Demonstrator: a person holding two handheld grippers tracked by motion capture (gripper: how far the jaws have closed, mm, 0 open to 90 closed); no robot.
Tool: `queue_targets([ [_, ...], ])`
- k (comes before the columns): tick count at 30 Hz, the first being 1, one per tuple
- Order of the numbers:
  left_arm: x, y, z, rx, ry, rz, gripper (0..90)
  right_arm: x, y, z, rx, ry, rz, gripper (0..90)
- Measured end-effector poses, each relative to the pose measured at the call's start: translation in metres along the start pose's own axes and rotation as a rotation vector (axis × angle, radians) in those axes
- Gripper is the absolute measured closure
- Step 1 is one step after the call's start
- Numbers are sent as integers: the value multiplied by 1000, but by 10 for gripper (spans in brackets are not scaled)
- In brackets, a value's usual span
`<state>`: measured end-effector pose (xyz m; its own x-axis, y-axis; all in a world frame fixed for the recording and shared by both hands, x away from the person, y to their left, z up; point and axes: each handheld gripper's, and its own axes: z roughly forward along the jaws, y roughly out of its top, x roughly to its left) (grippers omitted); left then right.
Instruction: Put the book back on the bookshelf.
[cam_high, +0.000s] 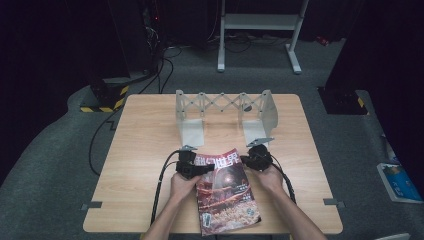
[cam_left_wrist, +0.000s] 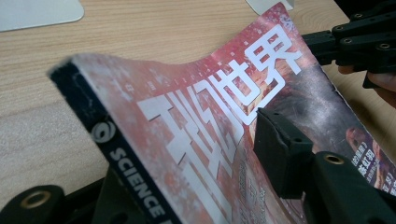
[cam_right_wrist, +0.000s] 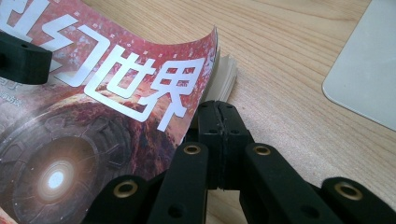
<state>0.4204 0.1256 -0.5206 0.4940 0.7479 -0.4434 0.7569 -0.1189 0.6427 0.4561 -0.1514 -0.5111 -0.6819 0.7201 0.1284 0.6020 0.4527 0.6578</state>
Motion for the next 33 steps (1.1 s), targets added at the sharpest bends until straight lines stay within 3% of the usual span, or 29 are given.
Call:
queue_targets([
  [8,-1,2,-2,25,14,-40,615,2,-1,-2,-11,8,-11,893],
  [15,-4,3,-5,15,15,-75,701,4,-3,-5,-25,9,-21,881],
  [29,-10,6,-14,1,-9,-97,792,7,-7,-11,-37,21,-18,814],
  [33,-11,6,-16,-7,-21,-94,800,5,-11,-14,-45,29,18,777],
])
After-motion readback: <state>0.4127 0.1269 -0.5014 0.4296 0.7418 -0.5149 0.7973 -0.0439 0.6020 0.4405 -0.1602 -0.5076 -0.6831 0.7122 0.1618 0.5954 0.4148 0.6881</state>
